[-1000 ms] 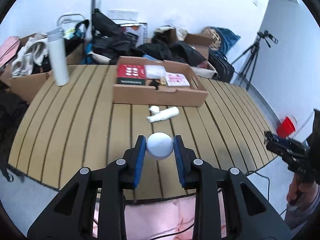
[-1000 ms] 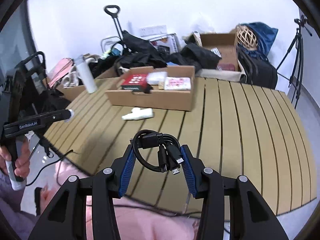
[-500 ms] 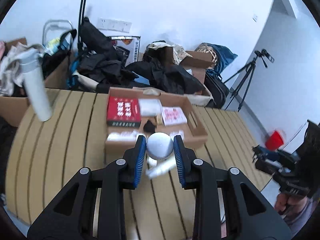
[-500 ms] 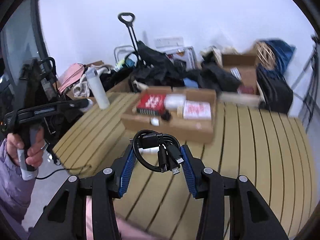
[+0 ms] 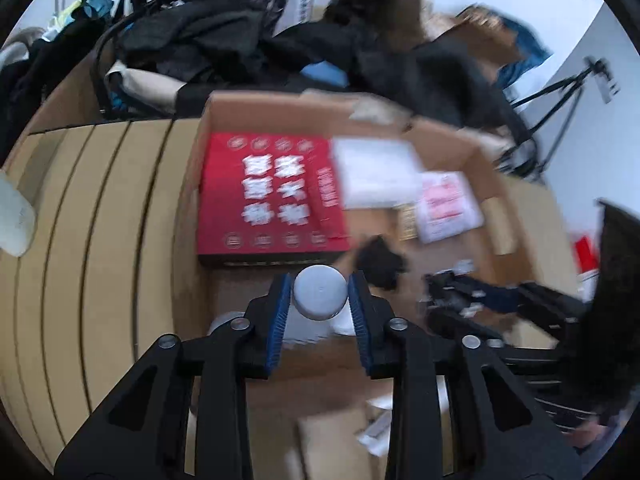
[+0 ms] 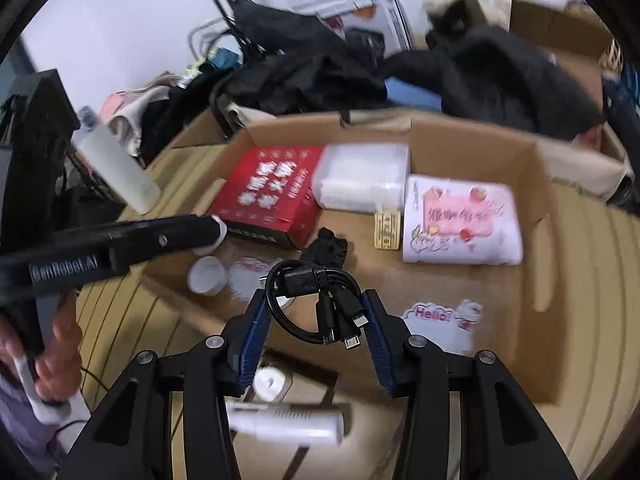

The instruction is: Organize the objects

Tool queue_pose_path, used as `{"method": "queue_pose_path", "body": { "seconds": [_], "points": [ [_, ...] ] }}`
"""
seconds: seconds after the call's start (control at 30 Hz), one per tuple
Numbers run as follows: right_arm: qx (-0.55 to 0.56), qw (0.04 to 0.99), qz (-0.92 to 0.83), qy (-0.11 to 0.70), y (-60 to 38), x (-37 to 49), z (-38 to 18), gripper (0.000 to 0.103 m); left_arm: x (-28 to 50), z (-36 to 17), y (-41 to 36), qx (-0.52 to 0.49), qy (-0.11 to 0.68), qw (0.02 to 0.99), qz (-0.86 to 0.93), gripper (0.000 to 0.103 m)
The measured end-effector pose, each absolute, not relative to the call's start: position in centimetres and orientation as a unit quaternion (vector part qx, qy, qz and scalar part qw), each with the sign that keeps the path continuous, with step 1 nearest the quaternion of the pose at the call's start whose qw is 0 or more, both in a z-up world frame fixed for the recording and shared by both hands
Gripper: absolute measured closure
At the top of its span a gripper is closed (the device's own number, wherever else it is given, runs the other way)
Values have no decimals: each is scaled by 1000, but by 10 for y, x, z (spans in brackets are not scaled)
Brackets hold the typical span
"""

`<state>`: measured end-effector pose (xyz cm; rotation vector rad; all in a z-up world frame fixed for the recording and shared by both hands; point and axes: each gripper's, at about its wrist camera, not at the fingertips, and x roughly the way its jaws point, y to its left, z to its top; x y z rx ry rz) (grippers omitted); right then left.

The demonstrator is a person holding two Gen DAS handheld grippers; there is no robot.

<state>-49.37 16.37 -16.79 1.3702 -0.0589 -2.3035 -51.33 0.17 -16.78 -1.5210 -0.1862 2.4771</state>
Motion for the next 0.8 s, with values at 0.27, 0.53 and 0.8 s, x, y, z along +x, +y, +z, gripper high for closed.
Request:
{"method": "queue_pose_path", "body": {
  "seconds": [0.27,0.53,0.8],
  "points": [
    [488,246,-836,-48,166,-498,-163,16,-500,-146,-6,-488,-57,115,864,45],
    [442,237,-865,-37,209,-449,-77,16,-427,-68,-29,-468,-28,44,882,12],
    [422,199,-884,32,287,-325,-28,16,-292,-42,-63,-458,19,4,889,6]
  ]
}}
